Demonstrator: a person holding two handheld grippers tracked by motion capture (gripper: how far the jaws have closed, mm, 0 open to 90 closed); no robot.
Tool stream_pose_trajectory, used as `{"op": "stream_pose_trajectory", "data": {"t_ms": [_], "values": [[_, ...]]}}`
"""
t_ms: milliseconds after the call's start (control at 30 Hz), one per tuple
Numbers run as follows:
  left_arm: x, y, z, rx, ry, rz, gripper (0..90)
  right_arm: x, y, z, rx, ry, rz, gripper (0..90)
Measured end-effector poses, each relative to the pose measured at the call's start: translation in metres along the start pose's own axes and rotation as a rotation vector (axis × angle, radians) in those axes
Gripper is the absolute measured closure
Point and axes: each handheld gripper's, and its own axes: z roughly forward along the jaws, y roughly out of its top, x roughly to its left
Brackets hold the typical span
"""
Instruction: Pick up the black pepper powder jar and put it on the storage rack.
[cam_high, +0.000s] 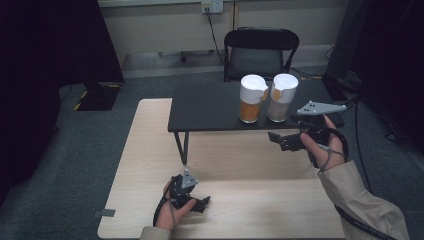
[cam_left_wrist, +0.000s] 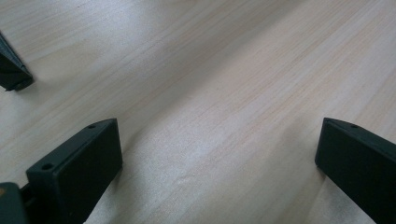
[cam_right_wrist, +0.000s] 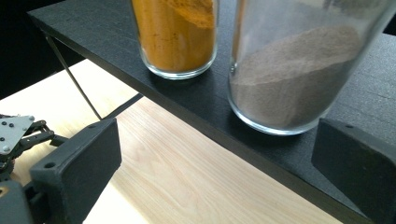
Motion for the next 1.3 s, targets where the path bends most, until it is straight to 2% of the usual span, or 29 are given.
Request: {"op": "stream_pose_trajectory", "data": {"t_ms": [567, 633, 667, 800, 1067, 1200, 1300], "values": [[0.0, 0.0, 0.0, 0.001, 0.0, 0.001, 0.0, 0.015, -0.025, 0.006, -0.02, 0.047, -0.045, 0.4], [0.0, 0.0, 0.0, 0.001, 0.0, 0.001, 0.0, 0.016, -0.028, 0.008, -0.021, 0.053, -0.046, 0.4], [0.0, 0.0, 0.0, 0.0, 0.0, 0.001, 0.0, 0.016, -0.03, 0.009, -0.02, 0.058, -0.03, 0.4], [0.0, 0.0, 0.0, 0.001, 0.0, 0.001, 0.0, 0.018, -0.036, 0.011, -0.022, 0.061, -0.027, 0.4], [0.0, 0.0, 0.0, 0.0, 0.0, 0.001, 0.0, 0.017, -0.053, 0.018, -0.037, 0.068, -0.063, 0.4], [0.0, 0.0, 0.0, 0.001, 0.0, 0.001, 0.0, 0.018, -0.061, 0.021, -0.029, 0.081, -0.033, 0.4], [0.0, 0.0, 0.0, 0.0, 0.0, 0.001, 0.0, 0.017, -0.067, 0.023, -0.022, 0.088, -0.031, 0.4]]}}
